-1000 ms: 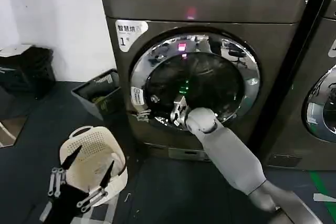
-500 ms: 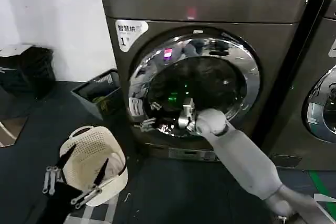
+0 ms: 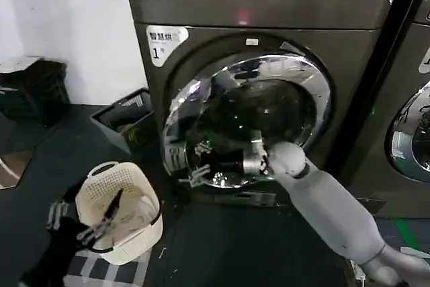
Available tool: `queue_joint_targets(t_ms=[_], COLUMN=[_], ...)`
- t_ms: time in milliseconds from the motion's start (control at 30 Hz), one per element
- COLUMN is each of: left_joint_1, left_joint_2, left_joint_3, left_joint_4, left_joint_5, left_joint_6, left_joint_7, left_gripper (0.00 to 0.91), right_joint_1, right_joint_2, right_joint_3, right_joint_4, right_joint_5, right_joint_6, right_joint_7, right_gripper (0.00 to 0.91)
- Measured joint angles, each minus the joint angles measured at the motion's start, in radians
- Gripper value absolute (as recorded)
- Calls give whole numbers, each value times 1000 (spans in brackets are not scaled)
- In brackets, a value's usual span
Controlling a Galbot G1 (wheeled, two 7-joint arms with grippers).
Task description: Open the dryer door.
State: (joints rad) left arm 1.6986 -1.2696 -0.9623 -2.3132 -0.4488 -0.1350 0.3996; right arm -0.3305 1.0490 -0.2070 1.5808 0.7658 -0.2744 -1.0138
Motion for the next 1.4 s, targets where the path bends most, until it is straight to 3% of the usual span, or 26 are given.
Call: queue_joint_targets(t_ms=[333, 533, 933, 1067, 1400], left_joint_1=[-207, -333, -570, -637, -790], left_joint_2=[159, 230, 339, 362, 394], left_joint_3=[58, 107, 300, 374, 571], left_joint_4=[114, 199, 345, 380, 454], left_joint_5=[-75, -103, -95, -87, -76], left_joint_6=[70, 73, 68, 69, 62], left_joint_7=[-13, 3, 57, 79, 166], left_gripper=[907, 907, 907, 907, 907], right_joint_1=[-33, -37, -70, -90, -169], right_joint_2=[-78, -137, -248, -284, -345], right_joint_3=[20, 20, 62, 93, 219], right_joint_4=[74, 125, 202, 192, 100], right_joint_5=[18, 45, 92, 128, 116], right_joint_6=[36, 43, 112, 167, 185], right_joint_7=[-64, -115, -185, -271, -350], right_gripper=[907, 907, 907, 907, 907])
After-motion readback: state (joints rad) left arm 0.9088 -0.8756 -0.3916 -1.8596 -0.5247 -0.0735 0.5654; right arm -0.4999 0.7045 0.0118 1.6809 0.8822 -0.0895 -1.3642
